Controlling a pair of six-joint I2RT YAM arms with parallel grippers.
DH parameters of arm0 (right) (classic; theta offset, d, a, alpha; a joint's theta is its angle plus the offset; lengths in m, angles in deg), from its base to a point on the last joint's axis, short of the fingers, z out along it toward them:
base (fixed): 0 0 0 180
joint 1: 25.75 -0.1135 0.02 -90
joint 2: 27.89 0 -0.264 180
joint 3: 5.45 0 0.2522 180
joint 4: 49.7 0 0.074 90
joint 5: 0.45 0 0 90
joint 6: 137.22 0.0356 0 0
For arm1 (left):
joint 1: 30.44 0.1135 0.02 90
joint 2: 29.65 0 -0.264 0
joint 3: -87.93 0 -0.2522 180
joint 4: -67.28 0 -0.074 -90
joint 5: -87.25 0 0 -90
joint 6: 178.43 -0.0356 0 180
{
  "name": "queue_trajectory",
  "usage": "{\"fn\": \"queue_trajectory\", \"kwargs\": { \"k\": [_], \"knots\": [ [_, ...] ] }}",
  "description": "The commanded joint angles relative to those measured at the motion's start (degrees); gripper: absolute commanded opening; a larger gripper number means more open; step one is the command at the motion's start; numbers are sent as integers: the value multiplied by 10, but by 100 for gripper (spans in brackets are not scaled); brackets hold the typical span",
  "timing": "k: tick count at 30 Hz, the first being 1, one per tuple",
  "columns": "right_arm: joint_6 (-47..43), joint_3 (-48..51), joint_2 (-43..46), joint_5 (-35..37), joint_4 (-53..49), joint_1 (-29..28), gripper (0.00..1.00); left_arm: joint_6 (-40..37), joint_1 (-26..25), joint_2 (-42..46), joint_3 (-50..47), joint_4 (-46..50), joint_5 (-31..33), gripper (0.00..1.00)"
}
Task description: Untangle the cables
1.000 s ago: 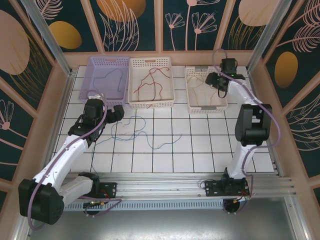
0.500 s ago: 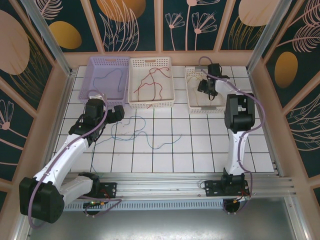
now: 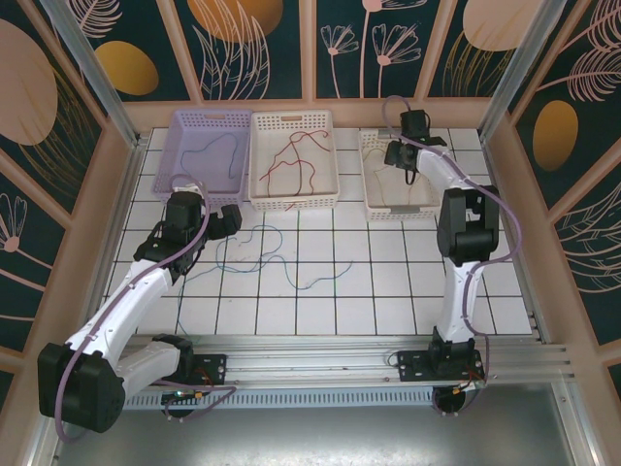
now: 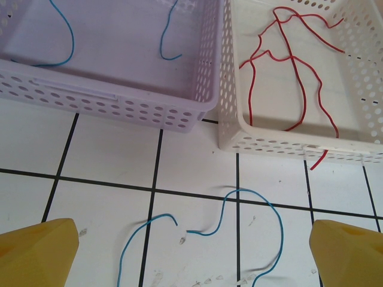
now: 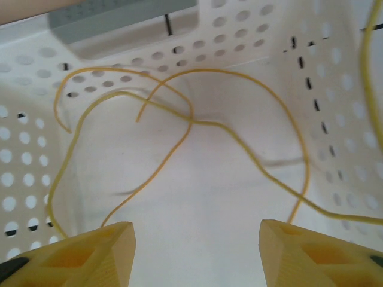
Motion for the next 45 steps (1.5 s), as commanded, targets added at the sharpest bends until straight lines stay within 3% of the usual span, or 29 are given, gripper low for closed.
{"fn": "queue_trajectory", "kwargs": {
  "k": [1,12,19,24,34,41,45],
  "knots": [
    [-10,11,-12,21,-6,10,58,-9,-2,-3,6,-2,-2,99],
    [-5,29,-78,18,8,19,58,-9,-3,-6,6,-2,-1,99],
    [-2,49,-65,16,26,16,57,-9,-3,-8,7,-1,-1,98],
    [-3,44,-30,53,25,17,58,-9,-3,-8,7,-1,-1,98],
    [-19,37,-43,142,22,14,52,-9,-2,-7,7,-1,1,98],
    [-24,51,-32,157,68,6,37,-11,-3,-9,9,-1,1,99],
    [-38,41,-40,156,75,-1,17,-10,-3,-9,9,0,2,98]
  ]
}}
